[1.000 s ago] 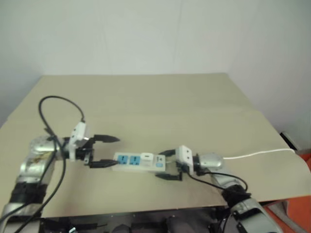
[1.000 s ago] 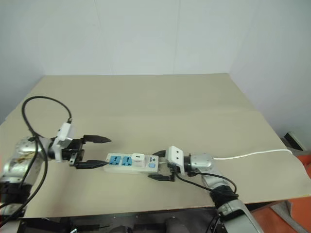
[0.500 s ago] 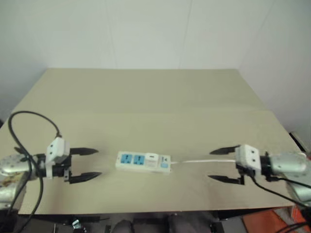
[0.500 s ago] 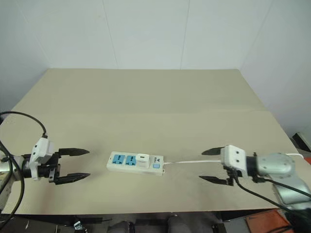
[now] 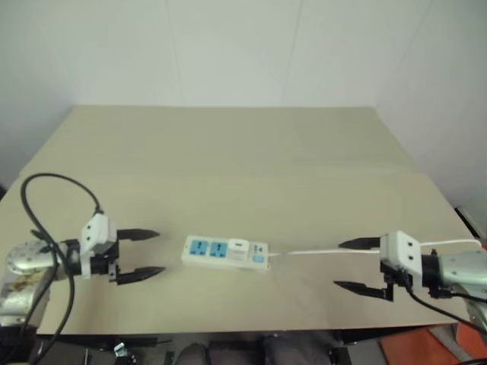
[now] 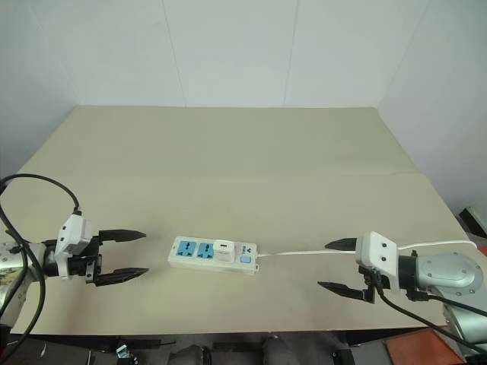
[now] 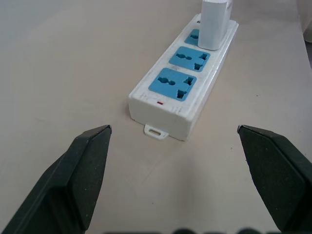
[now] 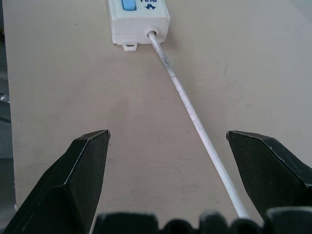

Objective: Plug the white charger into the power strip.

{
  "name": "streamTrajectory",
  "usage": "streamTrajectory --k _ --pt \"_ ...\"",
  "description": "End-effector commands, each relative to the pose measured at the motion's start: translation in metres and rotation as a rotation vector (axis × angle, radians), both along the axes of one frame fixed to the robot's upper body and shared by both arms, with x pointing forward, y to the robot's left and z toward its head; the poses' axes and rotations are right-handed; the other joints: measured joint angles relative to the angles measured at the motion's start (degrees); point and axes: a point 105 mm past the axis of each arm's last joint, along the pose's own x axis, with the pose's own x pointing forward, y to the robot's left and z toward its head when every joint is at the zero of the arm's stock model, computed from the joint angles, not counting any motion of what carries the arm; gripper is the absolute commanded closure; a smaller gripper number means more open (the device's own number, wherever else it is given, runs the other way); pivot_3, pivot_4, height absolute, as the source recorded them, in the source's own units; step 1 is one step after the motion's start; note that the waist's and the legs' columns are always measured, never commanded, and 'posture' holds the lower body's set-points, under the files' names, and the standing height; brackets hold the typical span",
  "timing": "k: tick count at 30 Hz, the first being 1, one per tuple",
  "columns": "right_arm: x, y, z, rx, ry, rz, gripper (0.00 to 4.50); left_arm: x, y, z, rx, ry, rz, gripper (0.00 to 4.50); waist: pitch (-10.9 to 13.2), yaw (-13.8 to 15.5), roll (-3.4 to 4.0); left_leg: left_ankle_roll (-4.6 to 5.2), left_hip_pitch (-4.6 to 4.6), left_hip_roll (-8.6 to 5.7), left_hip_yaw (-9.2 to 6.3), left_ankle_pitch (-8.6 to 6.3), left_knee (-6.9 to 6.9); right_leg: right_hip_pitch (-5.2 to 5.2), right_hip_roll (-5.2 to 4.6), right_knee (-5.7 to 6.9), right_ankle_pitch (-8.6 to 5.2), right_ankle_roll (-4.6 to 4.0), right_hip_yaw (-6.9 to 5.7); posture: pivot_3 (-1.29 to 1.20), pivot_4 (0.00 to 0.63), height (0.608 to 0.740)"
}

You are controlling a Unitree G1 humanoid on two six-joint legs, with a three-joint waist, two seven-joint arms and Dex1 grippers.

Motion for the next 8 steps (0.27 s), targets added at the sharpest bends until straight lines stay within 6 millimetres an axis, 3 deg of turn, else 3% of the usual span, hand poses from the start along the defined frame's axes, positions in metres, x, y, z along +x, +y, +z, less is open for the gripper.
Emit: streamTrajectory --k 1,8 --pt "0.0007 -0.0039 0.0136 -0.01 -0.048 -0.017 0.02 0.002 -0.003 0.0058 0.012 -0.041 -0.011 0.0 0.0 -0.02 0.0 0.0 0.0 0.0 0.0 0.0 0.0 0.0 0.0 0.0 0.0 0.0 0.0 0.0 0.15 0.74" --pt "-0.0008 -0.0034 0.0133 -0.013 -0.052 -0.017 0.02 0.0023 -0.0074 0.0041 -0.002 -0.043 -0.014 0.0 0.0 0.0 0.0 0.0 0.0 -0.01 0.0 0.0 0.02 0.02 0.0 0.01 0.01 0.0 0.0 0.0 0.15 0.74"
